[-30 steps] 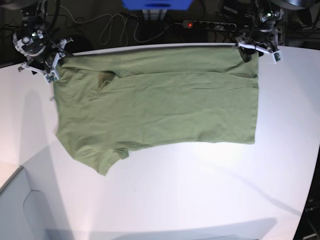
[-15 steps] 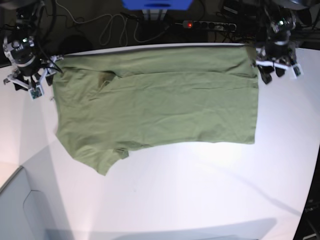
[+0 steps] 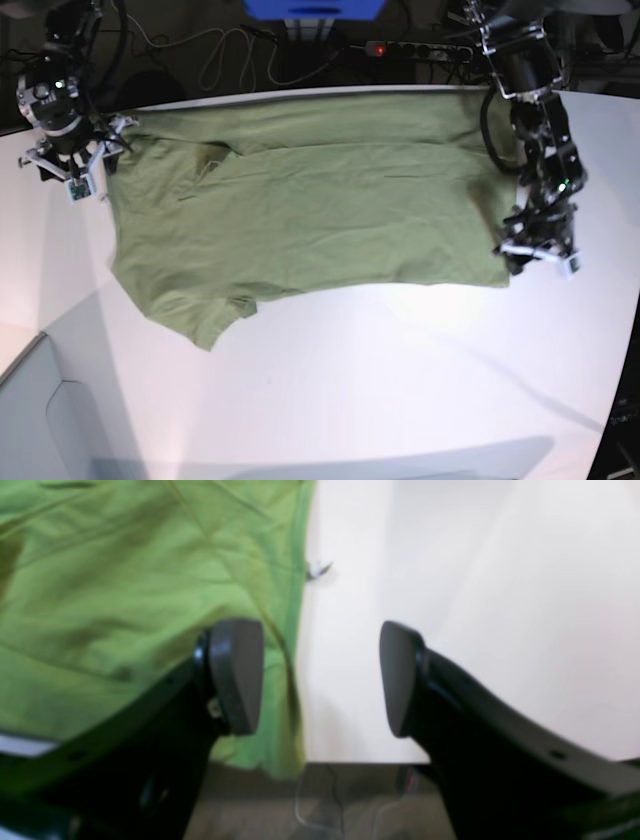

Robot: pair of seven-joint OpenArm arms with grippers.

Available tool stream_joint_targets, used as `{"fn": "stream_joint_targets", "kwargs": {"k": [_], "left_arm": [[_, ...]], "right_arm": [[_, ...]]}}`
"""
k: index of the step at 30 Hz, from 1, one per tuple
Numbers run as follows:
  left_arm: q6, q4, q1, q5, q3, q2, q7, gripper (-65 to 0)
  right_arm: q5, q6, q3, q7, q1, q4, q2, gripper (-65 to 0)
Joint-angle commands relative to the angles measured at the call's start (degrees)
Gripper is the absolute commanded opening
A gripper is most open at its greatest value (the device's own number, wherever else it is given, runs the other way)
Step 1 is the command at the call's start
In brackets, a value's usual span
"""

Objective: Fold the T-shirt properly
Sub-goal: 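Release the left gripper and move it to the shirt's side edge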

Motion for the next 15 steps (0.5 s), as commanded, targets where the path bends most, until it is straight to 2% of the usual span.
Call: {"fn": "stream_joint_targets", "kwargs": {"k": [1,5,15], "left_arm": [[0.5,-1.0,-2.6,-0.3,0.5,-1.5,-1.5,-33.5],[0.5,-7.3,-7.8,0.1,2.8,-1.8,-1.9,-33.5],[0.5,-18.9,-11.7,-0.3,12.2,-3.6,-11.4,-33.5]], "right_arm": [[0.3,0.6,0.5,1.0,-0.1,0.8,0.8,-30.0],[0.3,0.6,0.5,0.9,-0.2,0.8,0.8,-30.0],[0.3,0.4,0.6,0.9,-1.0,0.8,-1.0,-30.0]]}}
